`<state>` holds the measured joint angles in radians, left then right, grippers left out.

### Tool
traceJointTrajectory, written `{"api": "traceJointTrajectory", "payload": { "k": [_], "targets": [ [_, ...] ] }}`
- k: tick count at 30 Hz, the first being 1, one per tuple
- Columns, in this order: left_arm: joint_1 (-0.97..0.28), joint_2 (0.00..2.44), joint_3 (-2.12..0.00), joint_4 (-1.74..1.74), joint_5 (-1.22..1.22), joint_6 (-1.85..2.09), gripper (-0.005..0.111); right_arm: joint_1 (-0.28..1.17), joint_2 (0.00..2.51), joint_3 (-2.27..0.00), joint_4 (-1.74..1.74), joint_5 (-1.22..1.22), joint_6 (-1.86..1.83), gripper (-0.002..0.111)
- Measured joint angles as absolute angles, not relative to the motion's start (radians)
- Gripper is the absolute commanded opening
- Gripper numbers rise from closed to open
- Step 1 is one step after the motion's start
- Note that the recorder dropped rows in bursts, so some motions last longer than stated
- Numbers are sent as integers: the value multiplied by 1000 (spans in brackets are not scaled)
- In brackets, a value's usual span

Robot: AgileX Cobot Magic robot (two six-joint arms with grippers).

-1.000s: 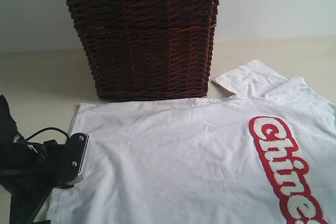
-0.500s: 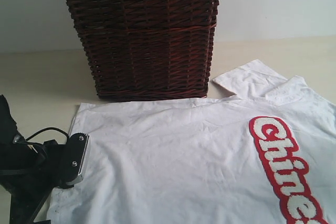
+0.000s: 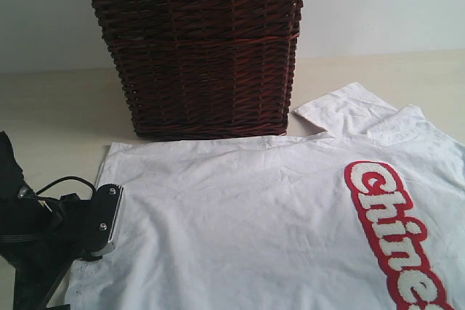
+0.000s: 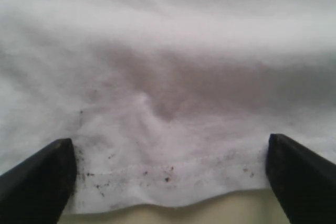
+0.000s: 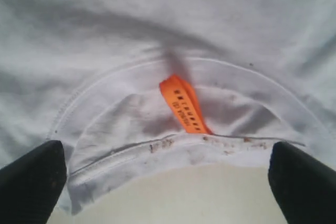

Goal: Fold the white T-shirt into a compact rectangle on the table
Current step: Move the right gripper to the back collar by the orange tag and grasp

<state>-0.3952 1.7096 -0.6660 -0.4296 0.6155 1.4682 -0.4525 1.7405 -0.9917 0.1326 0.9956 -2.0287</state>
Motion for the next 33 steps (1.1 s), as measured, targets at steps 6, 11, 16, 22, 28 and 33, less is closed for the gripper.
{"api": "traceJointTrajectory", "payload": {
  "k": [6,11,16,22,28,33],
  "targets": [
    [-395,1710,-666,-430,615,1468,94,-452,1804,-992,149,980,-2031,103],
    [-395,1710,-666,-430,615,1468,94,-452,1849,-992,146,923,-2031,103],
    [-395,1710,-666,-430,615,1468,94,-452,1874,-992,119,907,-2031,103],
    [-395,1710,-666,-430,615,1468,94,-452,1901,-992,101,889,-2024,103],
    [-395,1710,-666,-430,613,1468,94,-452,1910,-996,105,861,-2024,83],
    [-395,1710,-666,-430,613,1468,94,-452,1914,-996,113,828,-2021,43]
  ]
}}
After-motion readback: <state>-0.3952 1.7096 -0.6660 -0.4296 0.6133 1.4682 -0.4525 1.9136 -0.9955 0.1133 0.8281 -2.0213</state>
